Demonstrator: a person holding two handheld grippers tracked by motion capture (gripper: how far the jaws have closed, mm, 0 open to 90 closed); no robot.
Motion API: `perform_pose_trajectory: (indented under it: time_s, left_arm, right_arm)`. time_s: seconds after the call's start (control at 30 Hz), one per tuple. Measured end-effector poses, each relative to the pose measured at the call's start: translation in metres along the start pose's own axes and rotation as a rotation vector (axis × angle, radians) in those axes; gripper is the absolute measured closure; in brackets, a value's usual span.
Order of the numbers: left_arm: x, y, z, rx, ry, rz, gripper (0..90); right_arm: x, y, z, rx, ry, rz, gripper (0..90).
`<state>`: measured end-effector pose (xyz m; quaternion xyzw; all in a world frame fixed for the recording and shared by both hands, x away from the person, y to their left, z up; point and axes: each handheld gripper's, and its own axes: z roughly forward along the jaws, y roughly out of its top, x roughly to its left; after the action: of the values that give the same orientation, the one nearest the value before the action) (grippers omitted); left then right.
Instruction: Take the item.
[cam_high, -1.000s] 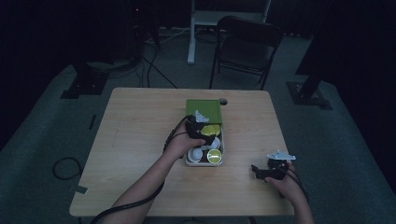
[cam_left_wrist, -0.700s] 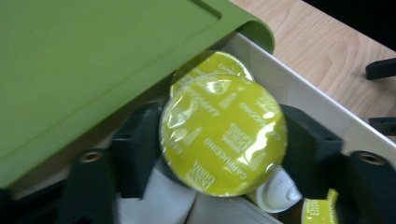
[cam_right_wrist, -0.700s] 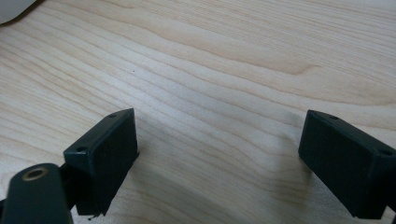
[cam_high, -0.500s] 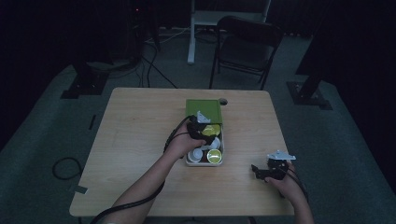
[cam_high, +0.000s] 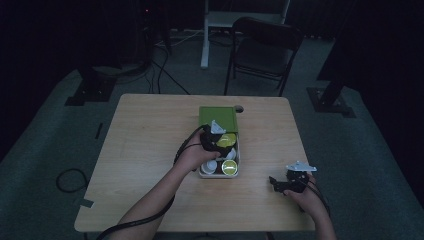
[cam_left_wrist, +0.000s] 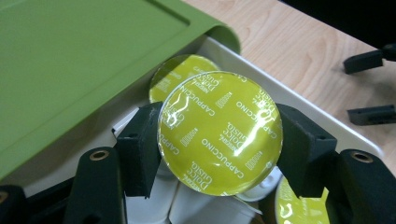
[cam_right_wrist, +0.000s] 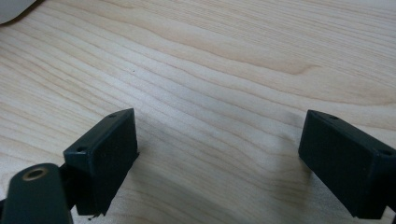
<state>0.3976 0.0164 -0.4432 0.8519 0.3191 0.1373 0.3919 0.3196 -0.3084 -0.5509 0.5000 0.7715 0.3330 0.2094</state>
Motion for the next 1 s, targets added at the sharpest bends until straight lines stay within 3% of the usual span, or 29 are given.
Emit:
perform_pose_trajectory:
  time_s: [0.57,1.0]
  left_arm:
    - [-0.003,0.003,-0.022,-0.04,-0.014,0.02,38.3]
    - [0.003,-0.002,-0.041,-0.055,0.01,0.013,38.2]
  right_arm:
    - [0.0,0.0,0.0,-0.001,-0.001,-0.001,11.1]
    - [0.0,0.0,0.0,-0.001,-0.001,-0.001,11.1]
